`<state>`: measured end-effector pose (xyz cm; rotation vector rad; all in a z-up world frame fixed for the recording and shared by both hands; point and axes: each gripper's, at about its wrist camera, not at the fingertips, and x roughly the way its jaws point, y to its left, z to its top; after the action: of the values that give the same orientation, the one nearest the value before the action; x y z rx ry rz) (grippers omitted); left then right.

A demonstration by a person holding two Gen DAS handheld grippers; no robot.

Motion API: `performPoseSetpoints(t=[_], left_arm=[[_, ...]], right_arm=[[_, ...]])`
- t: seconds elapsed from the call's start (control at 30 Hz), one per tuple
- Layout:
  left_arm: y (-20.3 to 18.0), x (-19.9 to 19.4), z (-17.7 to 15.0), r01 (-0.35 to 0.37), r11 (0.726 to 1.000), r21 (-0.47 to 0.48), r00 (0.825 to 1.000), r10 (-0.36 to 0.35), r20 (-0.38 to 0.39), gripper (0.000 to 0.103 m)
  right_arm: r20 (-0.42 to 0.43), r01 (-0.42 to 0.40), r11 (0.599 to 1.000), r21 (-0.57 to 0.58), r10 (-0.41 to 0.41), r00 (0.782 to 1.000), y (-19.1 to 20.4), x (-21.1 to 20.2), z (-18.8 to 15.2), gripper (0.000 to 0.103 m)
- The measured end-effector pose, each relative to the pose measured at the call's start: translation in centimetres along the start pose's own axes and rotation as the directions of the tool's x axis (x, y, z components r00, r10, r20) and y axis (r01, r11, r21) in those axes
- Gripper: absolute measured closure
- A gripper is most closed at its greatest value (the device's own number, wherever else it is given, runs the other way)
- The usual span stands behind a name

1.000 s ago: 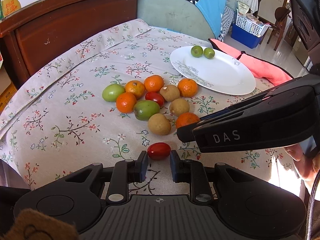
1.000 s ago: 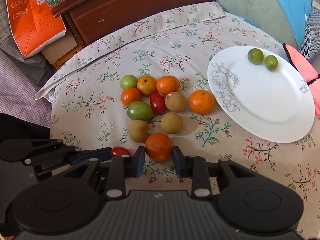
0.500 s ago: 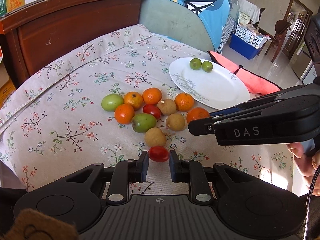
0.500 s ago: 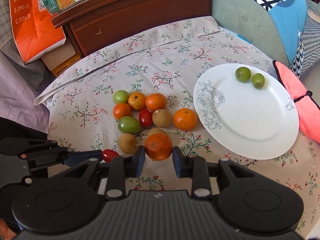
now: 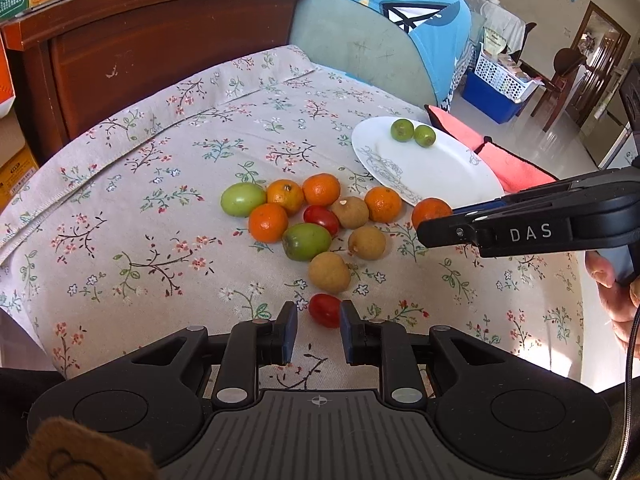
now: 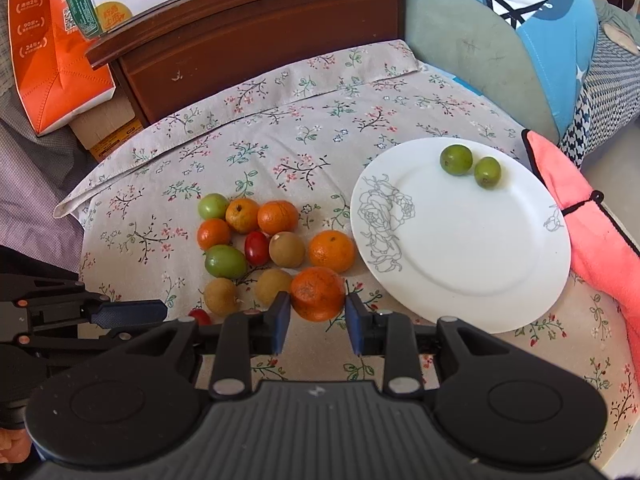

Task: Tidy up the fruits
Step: 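Grasp an orange tangerine with the right tool while the left tool grasps a red cherry tomato, then place the tangerine and cherry tomato on the plate below the limes, opening both tools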

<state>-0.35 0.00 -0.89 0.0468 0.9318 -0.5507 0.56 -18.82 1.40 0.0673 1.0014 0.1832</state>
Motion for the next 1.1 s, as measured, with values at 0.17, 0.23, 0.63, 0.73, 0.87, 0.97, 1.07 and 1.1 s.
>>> performPoseSetpoints(t=[0.17,0.23,0.63,0.73,0.87,0.97,1.07,1.1], left_arm=[[-0.3,0.1,-0.5,-0.022,0.999,0.033,1.000,0.022,-0.009,0.073],[-0.6,0.4,-0.4,-0.019,0.999,0.040,1.000,0.019,-0.001,0.070],[-1.4,2.4,-0.3,-0.052,0.997,0.061,0.999,0.052,0.005,0.082],[-1.5,2.2,-0.4,-0.049,0.997,0.060,0.999,0.048,0.013,0.082],[-1.1,1.6,0.1,-0.027,0.999,0.020,0.999,0.026,0.032,0.082],[-1.3,1.3,1.0,-0.012,1.000,0.008,0.998,0.012,0.054,0.082],[-1.6,1.5,2.3,0.016,1.000,-0.013,0.998,-0.015,0.063,0.082],[-1.7,1.6,2.7,0.022,1.000,-0.016,0.997,-0.021,0.068,0.082]], right_arm=[[-0.008,-0.004,1.000,-0.008,0.004,1.000,0.2,0.2,0.0,0.073],[-0.006,-0.010,1.000,-0.004,0.010,1.000,0.2,0.3,0.0,0.073],[-0.004,0.002,0.999,0.035,-0.002,1.000,-0.6,0.3,0.0,0.073],[0.005,0.003,0.999,0.044,-0.003,1.000,-1.0,0.0,0.0,0.073],[0.026,0.009,0.997,0.073,-0.011,1.000,-2.0,-0.7,0.3,0.073],[0.043,0.020,0.995,0.097,-0.025,0.999,-3.0,-1.2,0.5,0.073],[0.062,0.029,0.990,0.135,-0.037,0.997,-4.5,-1.7,0.8,0.073],[0.067,0.031,0.988,0.152,-0.041,0.997,-5.1,-1.8,0.9,0.073]])
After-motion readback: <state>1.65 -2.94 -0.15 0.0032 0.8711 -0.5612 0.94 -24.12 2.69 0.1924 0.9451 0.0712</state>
